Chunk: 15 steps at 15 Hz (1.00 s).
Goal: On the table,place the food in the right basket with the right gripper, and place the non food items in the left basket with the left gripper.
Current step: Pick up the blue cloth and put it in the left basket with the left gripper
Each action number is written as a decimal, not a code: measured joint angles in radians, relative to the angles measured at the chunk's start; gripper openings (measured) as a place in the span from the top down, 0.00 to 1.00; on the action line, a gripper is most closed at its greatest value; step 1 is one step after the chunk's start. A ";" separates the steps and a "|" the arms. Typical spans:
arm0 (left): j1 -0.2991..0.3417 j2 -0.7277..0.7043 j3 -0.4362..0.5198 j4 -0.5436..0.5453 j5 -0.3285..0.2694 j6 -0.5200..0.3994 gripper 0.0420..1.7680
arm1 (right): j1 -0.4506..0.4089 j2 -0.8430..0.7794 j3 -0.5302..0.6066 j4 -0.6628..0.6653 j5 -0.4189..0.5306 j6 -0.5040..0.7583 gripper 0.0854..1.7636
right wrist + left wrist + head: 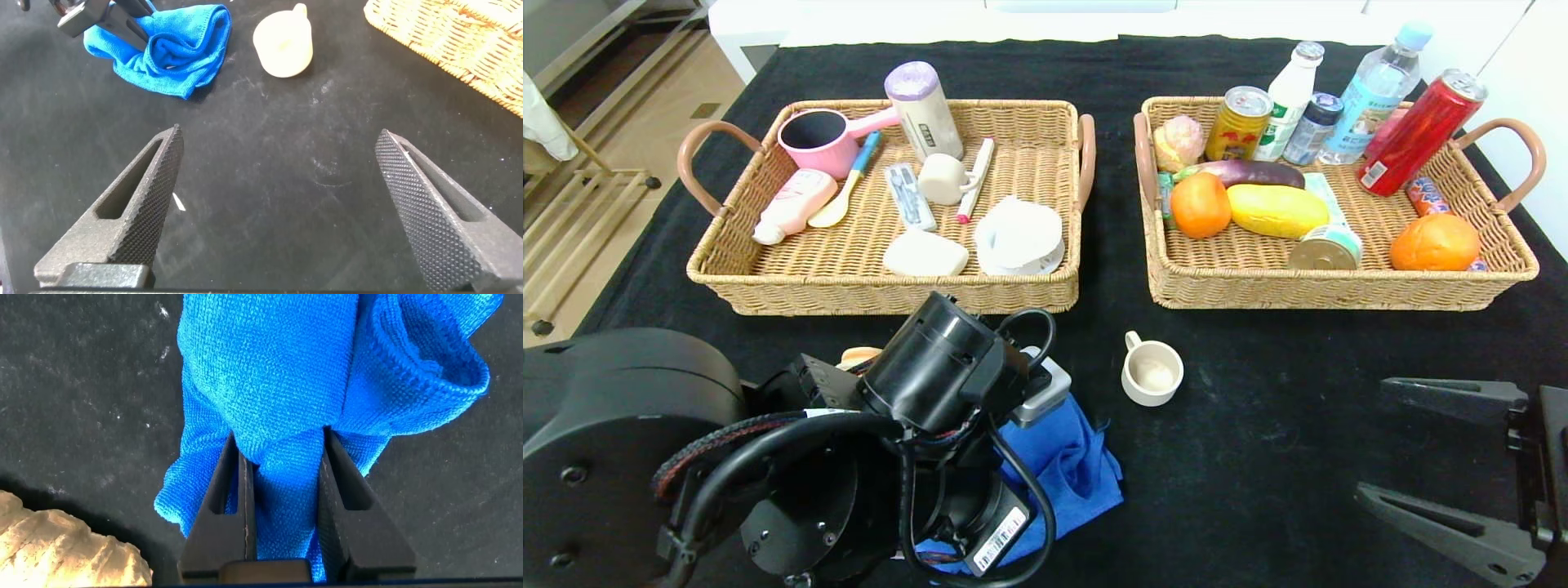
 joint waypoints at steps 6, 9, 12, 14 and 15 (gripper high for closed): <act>-0.003 -0.010 -0.002 0.001 0.005 -0.035 0.75 | 0.003 -0.014 0.003 0.005 0.001 0.000 0.03; -0.003 -0.038 -0.009 0.006 -0.008 -0.052 0.78 | 0.004 -0.020 0.003 0.008 0.001 0.002 0.03; -0.002 -0.086 -0.009 0.004 -0.037 -0.091 0.78 | 0.006 -0.017 0.005 0.008 0.001 0.003 0.03; -0.001 -0.124 -0.003 0.003 -0.053 -0.109 0.78 | 0.008 -0.013 0.007 0.008 0.001 0.000 0.03; -0.001 -0.140 0.000 0.003 -0.063 -0.121 0.78 | 0.009 -0.011 0.008 0.008 0.001 0.000 0.03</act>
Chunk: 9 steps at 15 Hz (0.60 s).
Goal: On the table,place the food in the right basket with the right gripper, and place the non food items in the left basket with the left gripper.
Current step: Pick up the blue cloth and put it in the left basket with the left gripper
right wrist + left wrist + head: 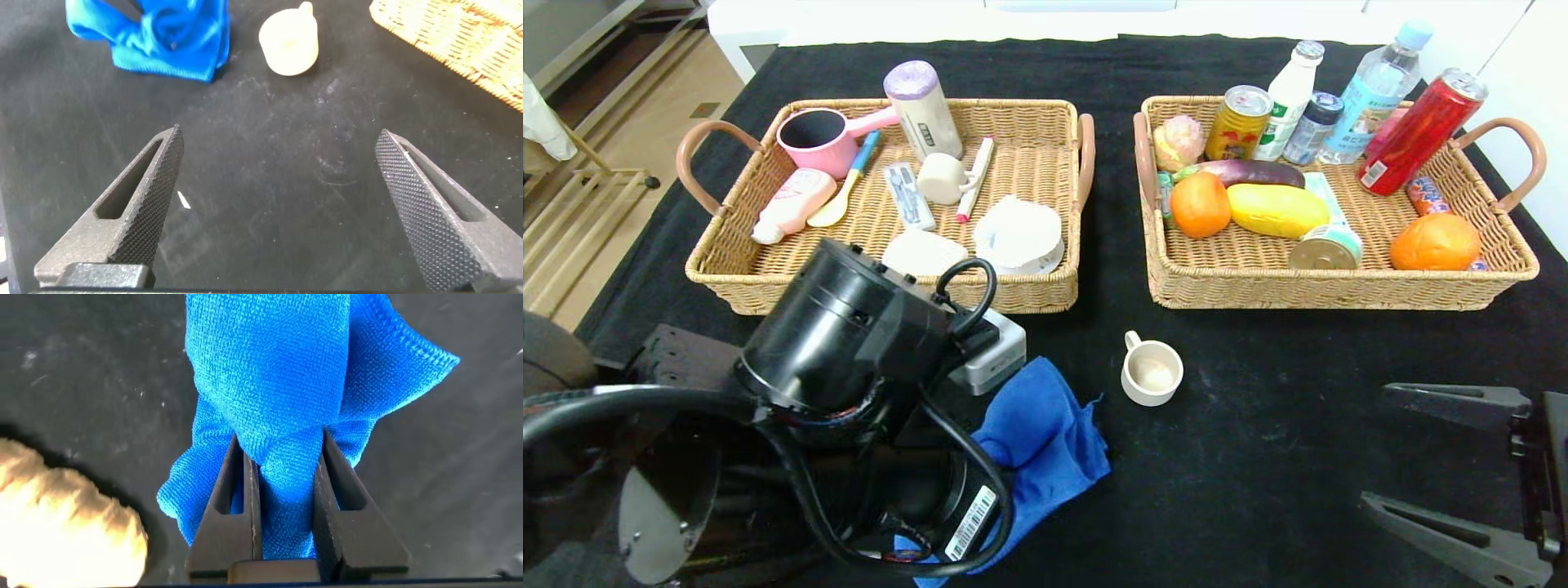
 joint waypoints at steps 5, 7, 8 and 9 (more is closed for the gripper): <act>0.015 -0.080 0.004 -0.001 -0.068 -0.054 0.78 | 0.000 0.012 0.001 -0.001 -0.001 -0.002 0.03; 0.045 -0.107 -0.004 -0.003 -0.079 -0.057 0.78 | 0.000 0.015 0.001 -0.001 0.000 -0.002 0.03; 0.062 -0.118 -0.011 -0.003 -0.079 -0.057 0.78 | 0.000 0.017 0.002 -0.001 0.000 -0.001 0.03; 0.079 -0.129 -0.019 -0.003 -0.080 -0.058 0.78 | 0.000 0.020 0.002 -0.001 0.000 -0.002 0.03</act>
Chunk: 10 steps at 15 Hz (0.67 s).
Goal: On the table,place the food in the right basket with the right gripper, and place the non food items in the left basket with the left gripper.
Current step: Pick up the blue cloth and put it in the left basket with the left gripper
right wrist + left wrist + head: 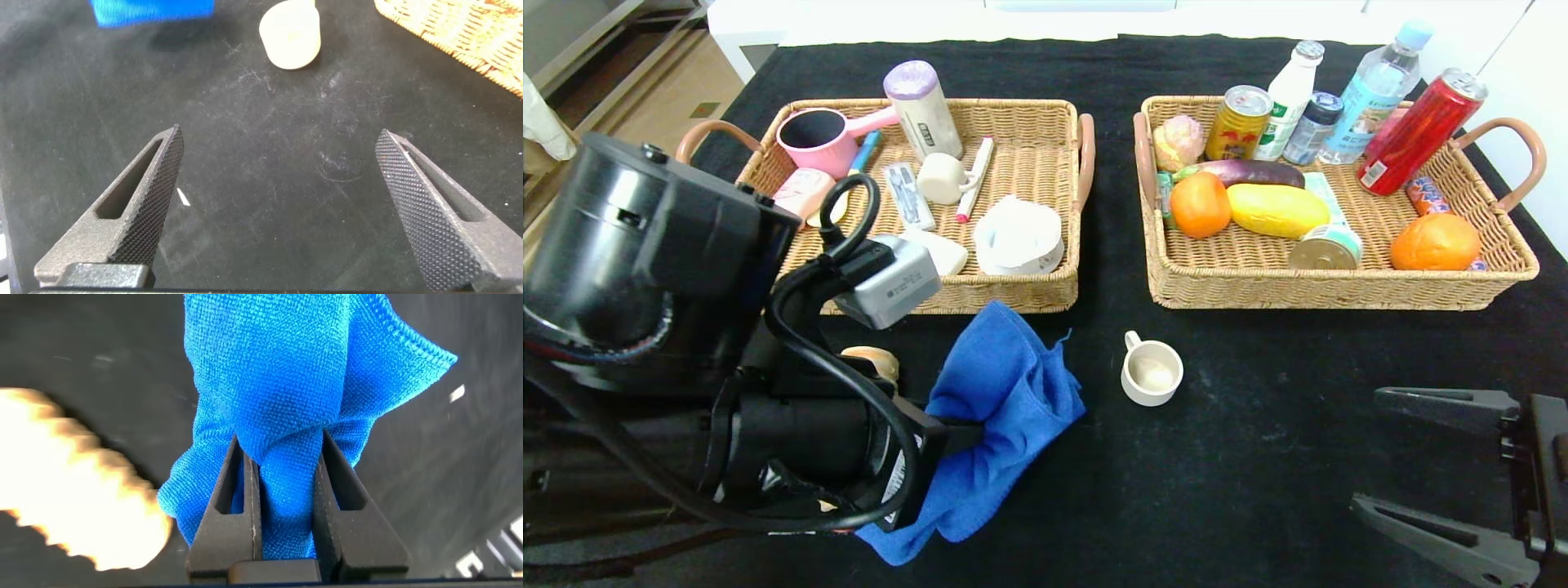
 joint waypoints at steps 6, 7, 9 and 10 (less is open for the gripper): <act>0.112 -0.060 -0.030 -0.096 -0.027 -0.026 0.78 | 0.000 0.010 0.000 -0.002 -0.001 -0.001 0.03; 0.127 -0.063 -0.037 -0.101 -0.029 -0.026 0.78 | 0.000 0.010 0.000 -0.003 -0.001 0.000 0.03; 0.156 -0.062 -0.054 -0.103 -0.030 -0.025 0.78 | -0.001 0.010 -0.003 -0.003 -0.001 0.001 0.03; 0.171 -0.057 -0.072 -0.103 -0.032 -0.026 0.78 | -0.003 0.009 -0.004 -0.004 -0.001 0.001 0.03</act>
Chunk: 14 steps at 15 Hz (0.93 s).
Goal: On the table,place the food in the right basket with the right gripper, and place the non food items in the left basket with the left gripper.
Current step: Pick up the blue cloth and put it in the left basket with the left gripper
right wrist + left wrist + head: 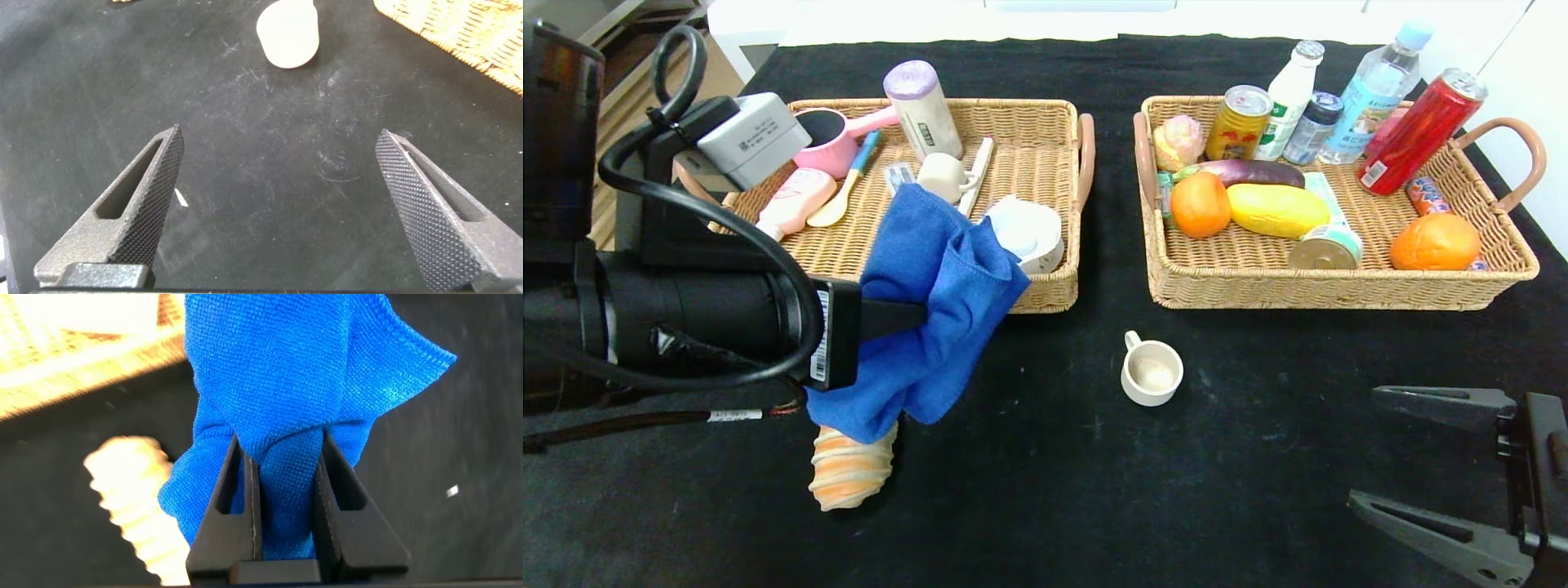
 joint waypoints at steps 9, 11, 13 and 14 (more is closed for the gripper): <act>0.084 0.130 -0.235 -0.001 -0.003 -0.034 0.79 | -0.006 -0.008 -0.001 -0.003 0.000 0.001 0.03; 0.097 0.173 -0.290 -0.001 -0.001 -0.039 0.79 | -0.007 -0.012 -0.002 -0.003 0.000 0.002 0.03; 0.110 0.219 -0.349 -0.001 0.001 -0.040 0.79 | -0.008 -0.014 -0.003 -0.003 0.000 0.002 0.03; 0.114 0.237 -0.379 -0.001 0.000 -0.042 0.79 | -0.009 -0.016 -0.004 -0.004 0.000 0.002 0.03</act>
